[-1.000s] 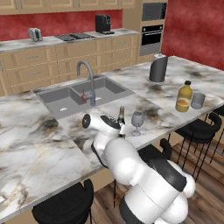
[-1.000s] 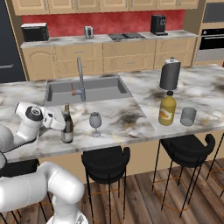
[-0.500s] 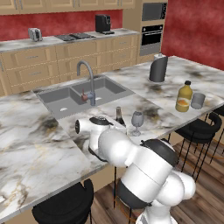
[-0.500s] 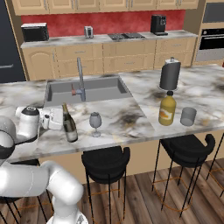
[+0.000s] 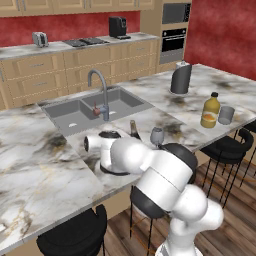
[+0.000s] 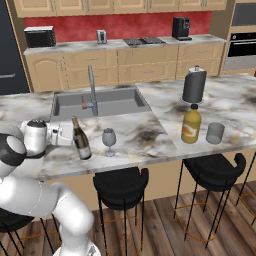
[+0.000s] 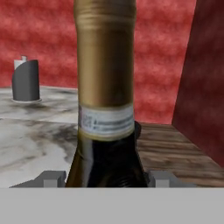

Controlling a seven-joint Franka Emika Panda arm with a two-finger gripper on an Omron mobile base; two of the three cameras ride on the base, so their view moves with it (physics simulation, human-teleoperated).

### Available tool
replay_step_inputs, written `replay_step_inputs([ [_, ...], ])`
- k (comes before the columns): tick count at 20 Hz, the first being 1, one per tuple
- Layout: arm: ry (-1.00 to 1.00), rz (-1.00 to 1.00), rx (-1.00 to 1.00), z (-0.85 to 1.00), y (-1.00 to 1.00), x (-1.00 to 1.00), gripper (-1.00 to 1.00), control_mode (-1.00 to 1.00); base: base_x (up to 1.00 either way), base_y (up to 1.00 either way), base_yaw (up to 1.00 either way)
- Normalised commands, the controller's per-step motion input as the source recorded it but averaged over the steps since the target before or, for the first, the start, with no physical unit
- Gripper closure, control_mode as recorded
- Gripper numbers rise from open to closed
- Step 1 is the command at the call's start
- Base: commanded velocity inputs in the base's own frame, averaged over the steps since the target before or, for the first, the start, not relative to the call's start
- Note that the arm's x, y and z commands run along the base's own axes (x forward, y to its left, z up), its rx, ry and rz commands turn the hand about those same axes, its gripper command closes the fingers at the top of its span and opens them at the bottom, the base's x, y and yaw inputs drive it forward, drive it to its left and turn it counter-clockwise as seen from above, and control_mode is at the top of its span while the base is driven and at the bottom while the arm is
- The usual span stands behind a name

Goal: There is a wine glass and glass cup on the dining counter. Place the wine bottle next to the wine glass and the juice bottle next to the glass cup.

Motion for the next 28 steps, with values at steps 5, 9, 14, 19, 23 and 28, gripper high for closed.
replay_step_inputs([
  [5, 0.00, 0.00, 0.00, -0.04, -0.01, 0.16, 1.00, -1.00, 0.00, 0.00, 0.00],
  [9, -0.02, 0.00, 0.00, -0.08, -0.01, 0.04, 1.00, -1.00, 0.00, 0.00, 0.00],
  [14, -0.02, 0.00, 0.00, -0.10, -0.08, 0.00, 1.00, -1.00, 0.00, 0.00, 0.00],
  [19, -0.01, 0.00, 0.00, -0.12, -0.12, 0.04, 1.00, -1.00, 0.00, 0.00, 0.00],
  [23, -0.01, 0.01, 0.00, -0.10, -0.15, 0.09, 1.00, -1.00, 0.00, 0.00, 0.00],
  [28, -0.02, 0.08, 0.01, -0.09, -0.18, 0.05, 1.00, -1.00, 0.00, 0.00, 0.00],
])
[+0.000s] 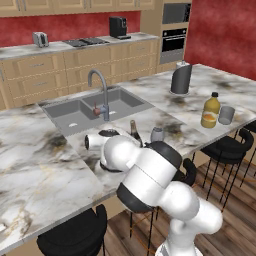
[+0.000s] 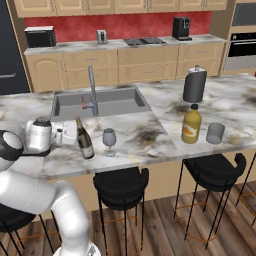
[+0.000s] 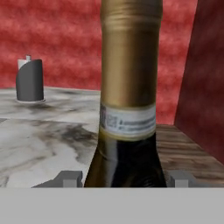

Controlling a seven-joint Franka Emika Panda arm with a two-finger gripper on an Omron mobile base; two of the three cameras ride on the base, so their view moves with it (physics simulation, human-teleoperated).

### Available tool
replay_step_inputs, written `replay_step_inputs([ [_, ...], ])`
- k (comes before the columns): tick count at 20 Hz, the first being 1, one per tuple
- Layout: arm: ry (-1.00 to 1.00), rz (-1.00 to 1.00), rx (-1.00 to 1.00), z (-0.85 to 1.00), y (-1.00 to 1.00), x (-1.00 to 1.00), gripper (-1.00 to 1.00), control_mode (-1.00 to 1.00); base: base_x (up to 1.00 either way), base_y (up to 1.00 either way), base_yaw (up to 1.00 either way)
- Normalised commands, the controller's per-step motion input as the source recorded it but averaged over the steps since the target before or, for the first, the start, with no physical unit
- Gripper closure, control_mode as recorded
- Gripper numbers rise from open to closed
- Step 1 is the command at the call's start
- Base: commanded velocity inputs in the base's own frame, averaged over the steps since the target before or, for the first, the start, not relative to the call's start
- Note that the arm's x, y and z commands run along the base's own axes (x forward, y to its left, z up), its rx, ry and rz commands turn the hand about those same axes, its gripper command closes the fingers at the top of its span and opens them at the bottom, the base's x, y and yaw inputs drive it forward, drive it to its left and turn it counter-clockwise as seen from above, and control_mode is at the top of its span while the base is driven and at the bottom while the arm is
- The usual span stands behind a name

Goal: There is a wine glass and glass cup on the dining counter. Place the wine bottle next to the wine glass and the juice bottle next to the glass cup.

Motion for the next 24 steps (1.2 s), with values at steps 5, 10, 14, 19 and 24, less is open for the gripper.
replay_step_inputs([
  [5, -0.03, 0.11, 0.01, -0.11, -0.20, 0.00, 1.00, -1.00, 0.00, 0.00, 0.00],
  [10, -0.05, 0.14, 0.04, -0.16, -0.20, 0.00, 1.00, -1.00, 0.00, 0.00, 0.00],
  [14, -0.03, 0.14, 0.10, -0.18, -0.21, 0.00, 1.00, -1.00, 0.00, 0.00, 0.00],
  [19, -0.01, 0.12, 0.14, -0.19, -0.20, 0.00, 1.00, -1.00, 0.00, 0.00, 0.00],
  [24, -0.03, 0.09, 0.06, -0.24, -0.12, 0.00, 1.00, -1.00, 0.00, 0.00, 0.00],
])
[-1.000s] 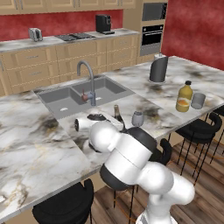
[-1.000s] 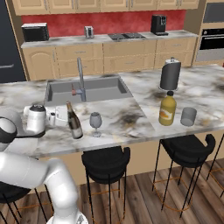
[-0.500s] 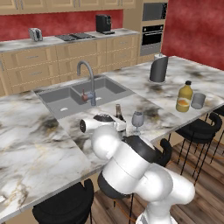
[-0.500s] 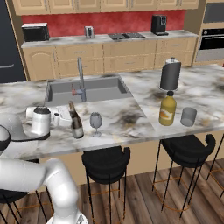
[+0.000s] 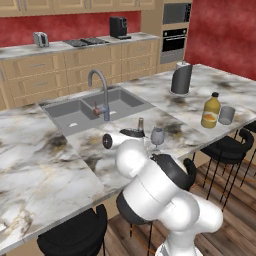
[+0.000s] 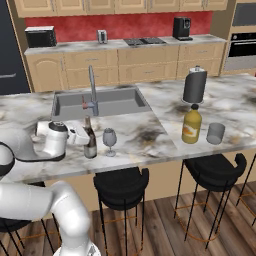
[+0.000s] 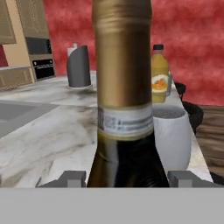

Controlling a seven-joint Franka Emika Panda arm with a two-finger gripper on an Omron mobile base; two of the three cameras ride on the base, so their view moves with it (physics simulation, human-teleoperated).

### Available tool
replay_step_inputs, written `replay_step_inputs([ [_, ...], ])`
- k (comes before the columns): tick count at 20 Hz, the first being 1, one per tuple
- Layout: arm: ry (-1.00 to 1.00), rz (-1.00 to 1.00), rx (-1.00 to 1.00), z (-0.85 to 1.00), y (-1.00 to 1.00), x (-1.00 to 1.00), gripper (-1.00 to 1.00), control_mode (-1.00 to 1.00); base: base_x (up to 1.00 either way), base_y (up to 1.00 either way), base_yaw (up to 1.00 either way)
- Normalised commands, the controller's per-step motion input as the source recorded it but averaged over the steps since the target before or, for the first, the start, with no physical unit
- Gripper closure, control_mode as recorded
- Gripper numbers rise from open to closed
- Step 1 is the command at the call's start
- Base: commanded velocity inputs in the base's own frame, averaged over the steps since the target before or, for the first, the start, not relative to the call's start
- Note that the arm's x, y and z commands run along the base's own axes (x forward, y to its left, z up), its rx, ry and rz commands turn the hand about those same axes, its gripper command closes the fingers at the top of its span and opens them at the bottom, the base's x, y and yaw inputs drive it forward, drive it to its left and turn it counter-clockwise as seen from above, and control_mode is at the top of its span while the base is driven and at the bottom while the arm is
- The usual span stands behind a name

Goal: There is a wine glass and glass cup on the dining counter. Place the wine bottle next to the wine glass and the juice bottle next to the glass cup.

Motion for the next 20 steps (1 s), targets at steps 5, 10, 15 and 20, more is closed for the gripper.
replay_step_inputs([
  [5, -0.03, 0.06, 0.03, -0.26, -0.06, 0.00, 1.00, -1.00, 0.00, 0.00, 0.00],
  [10, -0.01, 0.04, 0.01, -0.30, 0.00, 0.00, -1.00, -1.00, 0.00, 0.00, 0.00],
  [15, 0.00, 0.00, 0.02, -0.23, 0.00, -0.01, -1.00, -1.00, 0.00, 0.00, 0.00],
  [20, -0.01, 0.00, 0.02, -0.19, 0.00, -0.03, -1.00, -1.00, 0.00, 0.00, 0.00],
])
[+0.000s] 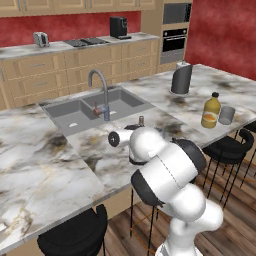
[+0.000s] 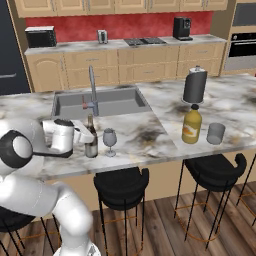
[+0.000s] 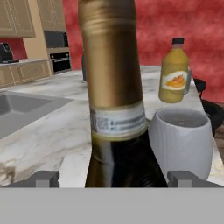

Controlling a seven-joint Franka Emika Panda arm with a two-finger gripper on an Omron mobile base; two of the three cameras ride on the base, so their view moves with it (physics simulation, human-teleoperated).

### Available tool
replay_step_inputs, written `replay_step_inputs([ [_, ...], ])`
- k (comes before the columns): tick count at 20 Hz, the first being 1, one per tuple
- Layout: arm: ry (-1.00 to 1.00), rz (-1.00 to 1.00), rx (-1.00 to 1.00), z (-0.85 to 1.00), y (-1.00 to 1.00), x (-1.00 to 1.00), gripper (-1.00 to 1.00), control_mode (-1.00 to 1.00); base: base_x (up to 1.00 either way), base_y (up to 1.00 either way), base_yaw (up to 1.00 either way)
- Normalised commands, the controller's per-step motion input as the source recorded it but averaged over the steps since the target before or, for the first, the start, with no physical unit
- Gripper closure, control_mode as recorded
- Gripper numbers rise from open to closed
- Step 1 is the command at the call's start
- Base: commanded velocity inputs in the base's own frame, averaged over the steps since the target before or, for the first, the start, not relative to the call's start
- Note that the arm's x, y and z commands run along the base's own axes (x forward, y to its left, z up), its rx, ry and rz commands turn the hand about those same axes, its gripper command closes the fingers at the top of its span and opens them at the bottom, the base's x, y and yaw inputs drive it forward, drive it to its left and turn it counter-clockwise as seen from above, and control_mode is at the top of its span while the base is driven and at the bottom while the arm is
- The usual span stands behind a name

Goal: There is a wine glass and glass cup on the dining counter. Place the wine bottle next to the wine glass and the juice bottle next to the glass cup.

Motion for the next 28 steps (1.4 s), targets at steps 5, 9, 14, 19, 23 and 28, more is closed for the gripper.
replay_step_inputs([
  [5, -0.05, 0.00, 0.01, -0.15, 0.00, -0.13, -1.00, -1.00, 0.00, 0.00, 0.00],
  [9, -0.03, 0.00, 0.00, -0.14, 0.01, -0.10, -1.00, -1.00, 0.00, 0.00, 0.00],
  [14, -0.03, 0.00, 0.00, -0.11, 0.04, -0.03, -1.00, -1.00, 0.00, 0.00, 0.00],
  [19, -0.01, 0.00, 0.00, -0.07, 0.01, 0.00, -1.00, -1.00, 0.00, 0.00, 0.00],
  [23, 0.00, 0.00, 0.00, -0.05, 0.10, -0.05, -1.00, -1.00, 0.00, 0.00, 0.00],
  [28, -0.01, -0.03, 0.00, -0.05, 0.15, -0.06, -1.00, -1.00, 0.00, 0.00, 0.00],
])
